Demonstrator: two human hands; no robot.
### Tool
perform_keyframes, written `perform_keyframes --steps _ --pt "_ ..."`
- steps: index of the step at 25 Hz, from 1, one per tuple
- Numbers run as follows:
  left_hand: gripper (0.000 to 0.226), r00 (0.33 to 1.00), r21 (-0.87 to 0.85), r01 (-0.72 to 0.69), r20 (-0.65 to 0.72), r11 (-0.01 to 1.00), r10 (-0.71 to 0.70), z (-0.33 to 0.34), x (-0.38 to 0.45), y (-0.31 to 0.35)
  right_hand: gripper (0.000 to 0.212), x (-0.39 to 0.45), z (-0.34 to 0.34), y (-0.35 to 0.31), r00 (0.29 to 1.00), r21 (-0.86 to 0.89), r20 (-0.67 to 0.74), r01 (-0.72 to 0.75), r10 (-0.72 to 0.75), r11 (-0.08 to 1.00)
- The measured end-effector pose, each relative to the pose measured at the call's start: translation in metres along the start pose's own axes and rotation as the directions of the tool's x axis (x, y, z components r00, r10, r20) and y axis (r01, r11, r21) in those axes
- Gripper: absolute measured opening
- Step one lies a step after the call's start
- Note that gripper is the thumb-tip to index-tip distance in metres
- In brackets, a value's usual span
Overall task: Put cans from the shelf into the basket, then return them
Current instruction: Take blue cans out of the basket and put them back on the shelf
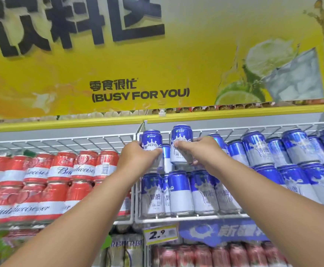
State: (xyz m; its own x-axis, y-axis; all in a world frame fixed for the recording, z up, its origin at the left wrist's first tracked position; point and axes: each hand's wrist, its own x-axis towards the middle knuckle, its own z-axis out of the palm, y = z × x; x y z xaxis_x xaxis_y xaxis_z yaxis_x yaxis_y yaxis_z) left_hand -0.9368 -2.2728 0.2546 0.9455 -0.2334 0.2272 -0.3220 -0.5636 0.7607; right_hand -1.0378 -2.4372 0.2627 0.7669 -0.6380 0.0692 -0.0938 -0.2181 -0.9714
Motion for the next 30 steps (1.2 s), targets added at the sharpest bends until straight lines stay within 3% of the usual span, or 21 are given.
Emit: perform_keyframes --steps 6,11,14,18,23,30 --pt "0.052 0.993 0.165 -0.031 -0.111 0.986 0.050 0.018 -0.002 -0.001 0.041 0.020 0.013 0.008 1.000 -0.071 0.008 -0.009 0.010 0.997" --pt "0.044 0.979 0.197 -0.089 -0.163 0.976 0.122 0.025 -0.011 -0.002 0.048 0.025 0.015 0.014 0.997 -0.118 0.056 -0.045 0.051 0.992" --pt "0.052 0.975 0.281 -0.032 -0.204 0.959 0.092 0.026 -0.007 0.000 0.052 0.030 0.014 0.019 0.994 -0.141 0.091 -0.040 0.053 0.989" --pt "0.036 0.973 0.240 0.007 -0.227 0.971 0.049 0.022 0.004 -0.001 0.063 0.038 0.012 0.025 0.993 -0.175 0.092 -0.051 0.068 0.983" --pt "0.029 0.964 0.220 -0.061 -0.240 0.974 0.114 0.026 0.004 -0.019 0.077 0.044 0.020 0.029 0.996 -0.277 0.070 -0.038 0.059 0.960" --pt "0.024 0.963 0.171 -0.135 -0.210 0.976 0.170 0.026 0.003 -0.029 0.066 0.039 0.021 0.031 0.999 -0.434 0.034 0.007 0.008 0.901"
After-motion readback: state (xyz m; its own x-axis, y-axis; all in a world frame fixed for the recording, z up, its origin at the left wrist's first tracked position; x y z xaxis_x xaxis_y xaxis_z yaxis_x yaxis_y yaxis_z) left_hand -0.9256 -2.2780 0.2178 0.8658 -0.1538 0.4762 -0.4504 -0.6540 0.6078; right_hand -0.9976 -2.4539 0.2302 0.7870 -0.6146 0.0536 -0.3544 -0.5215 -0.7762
